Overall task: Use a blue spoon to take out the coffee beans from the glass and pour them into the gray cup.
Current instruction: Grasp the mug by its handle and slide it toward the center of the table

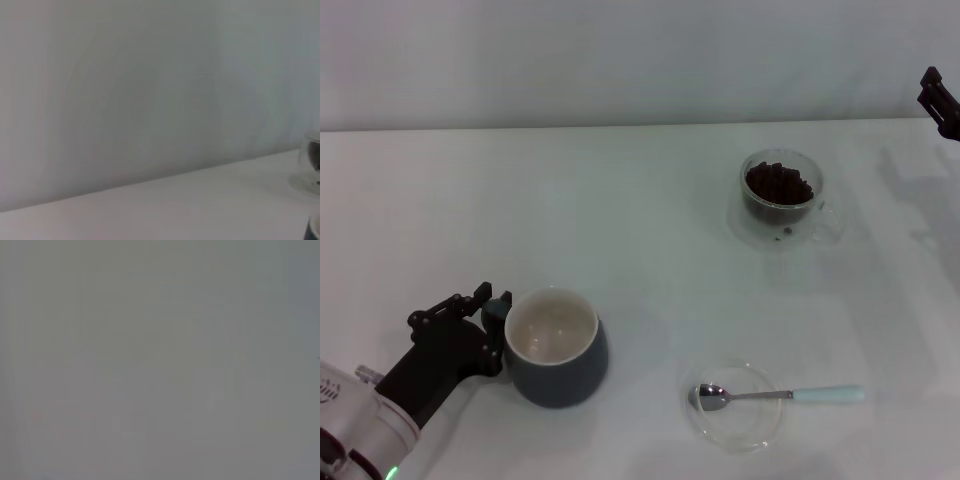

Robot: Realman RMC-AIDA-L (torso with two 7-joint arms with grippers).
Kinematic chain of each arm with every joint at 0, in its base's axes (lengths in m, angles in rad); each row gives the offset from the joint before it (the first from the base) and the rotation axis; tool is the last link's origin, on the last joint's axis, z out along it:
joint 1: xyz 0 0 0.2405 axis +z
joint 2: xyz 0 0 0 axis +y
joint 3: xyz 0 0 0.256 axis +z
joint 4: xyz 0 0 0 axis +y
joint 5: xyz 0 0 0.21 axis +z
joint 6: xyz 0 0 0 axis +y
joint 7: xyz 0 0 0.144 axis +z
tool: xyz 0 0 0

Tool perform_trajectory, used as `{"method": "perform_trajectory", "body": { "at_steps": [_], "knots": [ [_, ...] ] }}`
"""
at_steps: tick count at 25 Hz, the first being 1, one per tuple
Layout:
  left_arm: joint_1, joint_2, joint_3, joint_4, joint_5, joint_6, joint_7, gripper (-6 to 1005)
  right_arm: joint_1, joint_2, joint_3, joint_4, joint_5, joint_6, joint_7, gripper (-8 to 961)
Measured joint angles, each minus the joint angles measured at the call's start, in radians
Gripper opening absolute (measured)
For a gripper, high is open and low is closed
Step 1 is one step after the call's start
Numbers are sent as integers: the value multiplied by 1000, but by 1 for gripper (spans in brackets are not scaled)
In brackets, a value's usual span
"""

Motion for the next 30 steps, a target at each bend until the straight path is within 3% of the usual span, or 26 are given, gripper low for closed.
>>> {"method": "perform_trajectory", "body": {
  "at_steps": [4, 9, 20, 30],
  "knots": [
    [0, 1, 1, 0, -7, -1, 0, 228, -1, 0, 2, 0, 0, 0, 0, 870],
    [6, 1, 1, 0, -6, 0, 0, 463, -2, 0, 2, 0, 0, 0, 0, 870],
    [64, 2, 2, 7, -1, 13, -2, 670, -6, 0, 0, 0, -5, 0, 11, 870],
    [152, 8, 3, 15, 0, 114, -1, 661, -10, 0, 0, 3, -7, 0, 15, 869]
  ]
}}
